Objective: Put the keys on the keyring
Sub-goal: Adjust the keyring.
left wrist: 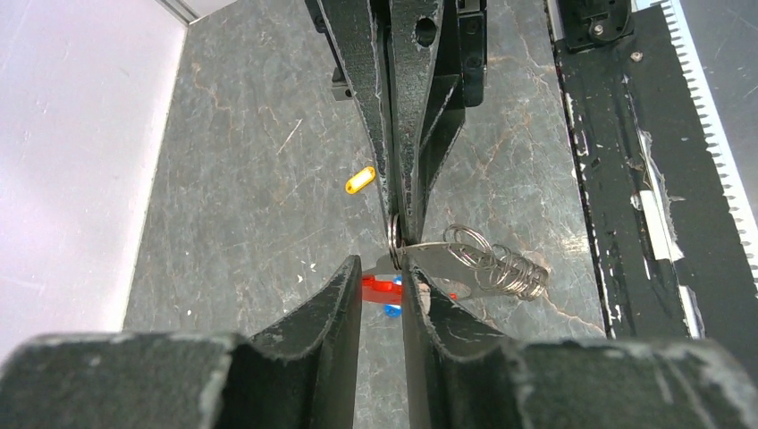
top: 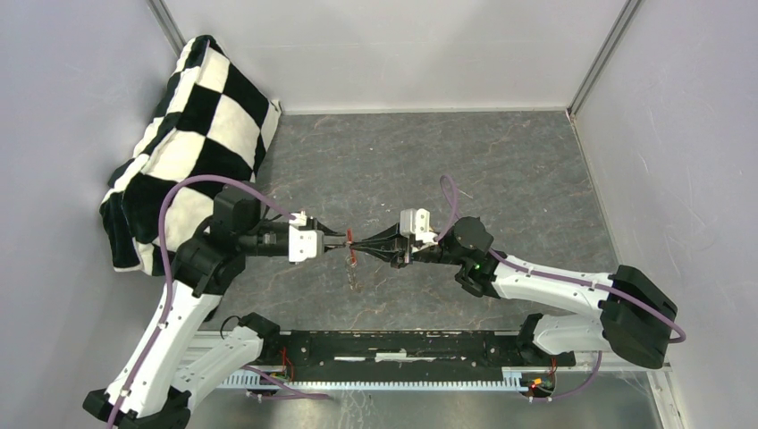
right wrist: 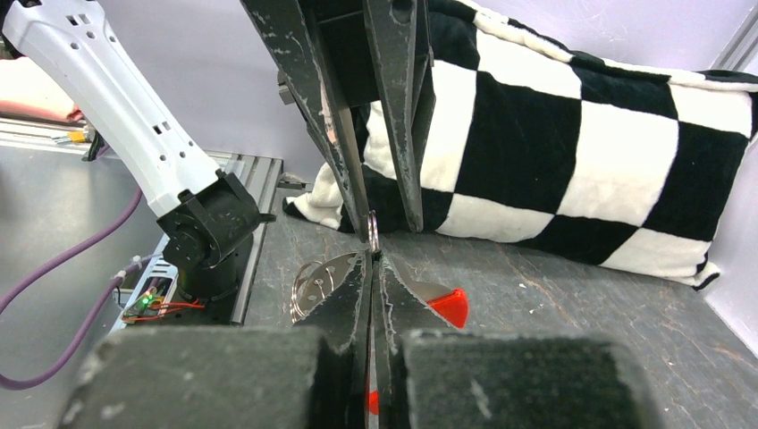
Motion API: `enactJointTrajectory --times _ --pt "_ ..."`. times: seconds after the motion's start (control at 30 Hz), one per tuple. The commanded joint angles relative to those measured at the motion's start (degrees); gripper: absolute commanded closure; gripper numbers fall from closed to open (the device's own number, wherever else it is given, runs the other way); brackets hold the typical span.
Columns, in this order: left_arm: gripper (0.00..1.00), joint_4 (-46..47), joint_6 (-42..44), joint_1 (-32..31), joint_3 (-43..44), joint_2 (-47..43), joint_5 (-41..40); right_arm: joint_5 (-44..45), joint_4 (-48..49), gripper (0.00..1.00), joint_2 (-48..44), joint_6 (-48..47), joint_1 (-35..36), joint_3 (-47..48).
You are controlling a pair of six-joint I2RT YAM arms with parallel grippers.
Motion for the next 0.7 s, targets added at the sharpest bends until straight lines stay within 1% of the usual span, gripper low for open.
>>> enactJointTrajectory --times 0.0,0.13,0.27,0.37,0.5,0.6,0.67 --pt "0.72 2.0 -3.4 -0.08 0.16 -0.05 1.46 -0.92 3.3 0.99 0.35 0.82 -0.17 1.2" --pt "0.73 -2.44 -0.24 -0.1 0.42 0.79 2.16 -0.4 3.66 1.0 0.02 0.91 -0.2 1.2" --pt "0.7 -5.12 1.72 -0.08 0.39 1.49 1.57 -0.35 3.92 0.99 -0.23 0.91 -0.2 1.2" --pt "0.69 -3.42 0.82 -0.09 0.03 1.45 1.25 -0.6 4.03 1.0 -0.12 0.91 -0.22 1.28" --pt "0.72 1.83 -2.81 -0.11 -0.65 0.57 0.62 -0.83 4.03 1.0 0.25 0.91 -0.19 1.37" --pt "0.73 2.62 -3.6 -0.08 -0.56 0.51 1.06 -1.0 3.94 1.0 0.38 0.91 -0.24 1.51" --pt "0.76 2.63 -4.07 -0.08 -0.46 0.6 1.39 -1.06 3.94 1.0 0.48 0.91 -0.25 1.62"
